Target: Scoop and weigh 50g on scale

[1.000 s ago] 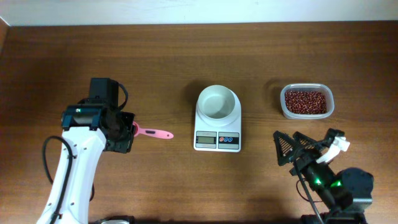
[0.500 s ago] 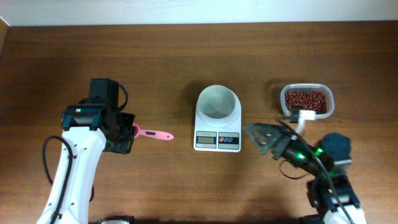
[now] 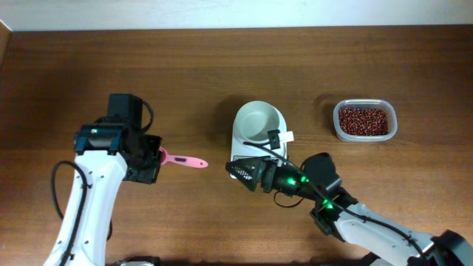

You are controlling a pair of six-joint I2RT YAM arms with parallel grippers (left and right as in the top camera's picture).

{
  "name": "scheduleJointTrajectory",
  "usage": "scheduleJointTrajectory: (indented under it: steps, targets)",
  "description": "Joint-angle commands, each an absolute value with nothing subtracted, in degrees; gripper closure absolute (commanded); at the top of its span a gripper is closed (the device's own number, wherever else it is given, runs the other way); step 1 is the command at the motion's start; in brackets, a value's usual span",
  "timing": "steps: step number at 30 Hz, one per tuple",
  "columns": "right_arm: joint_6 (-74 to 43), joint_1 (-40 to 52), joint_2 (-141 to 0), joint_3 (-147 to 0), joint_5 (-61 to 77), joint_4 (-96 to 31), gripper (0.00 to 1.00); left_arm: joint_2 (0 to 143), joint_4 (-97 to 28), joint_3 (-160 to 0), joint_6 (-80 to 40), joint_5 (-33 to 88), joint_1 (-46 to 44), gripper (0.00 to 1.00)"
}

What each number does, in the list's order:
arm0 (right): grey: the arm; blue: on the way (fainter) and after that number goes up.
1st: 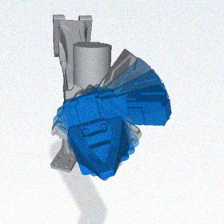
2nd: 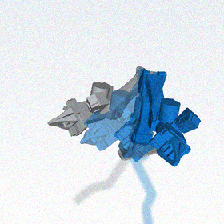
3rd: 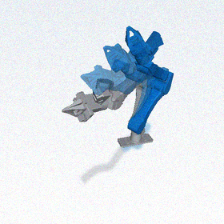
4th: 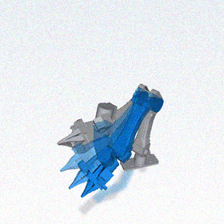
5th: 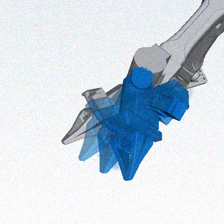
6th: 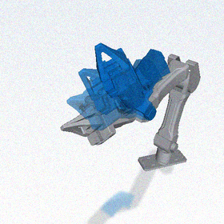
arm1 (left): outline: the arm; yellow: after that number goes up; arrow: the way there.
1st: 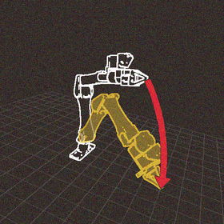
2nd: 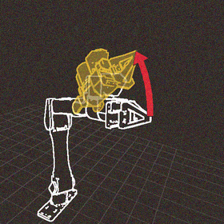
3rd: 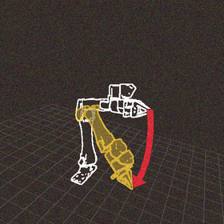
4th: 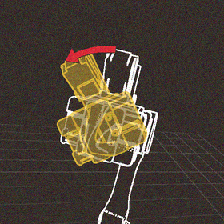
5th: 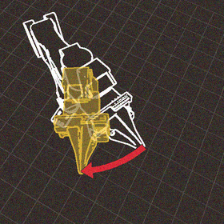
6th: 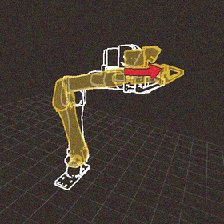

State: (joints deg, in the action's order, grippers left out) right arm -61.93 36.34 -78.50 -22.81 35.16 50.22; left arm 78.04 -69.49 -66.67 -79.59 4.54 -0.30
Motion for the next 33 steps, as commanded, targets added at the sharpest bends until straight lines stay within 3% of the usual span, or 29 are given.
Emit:
scheduleJointTrajectory:
  steps: [1,20,28,33]
  targets:
    - [-63.5,38.3,-79.3,-23.3,31.3,51.1,0.01,77.5,-69.5,-67.0,-80.1,5.8,-3.7,1.0]
    - [-65.0,38.3,-79.3,-23.3,34.0,48.2,0.02,77.5,-62.1,-67.0,-80.5,6.9,-19.4,1.0]
    - [-65.3,38.3,-79.3,-23.3,34.0,46.5,0.11,77.5,-62.2,-67.0,-93.7,6.9,-25.1,1.0]
    - [-69.5,38.3,-79.3,-23.3,34.0,45.2,0.16,77.6,-62.2,-67.0,-93.9,6.9,-25.8,1.0]
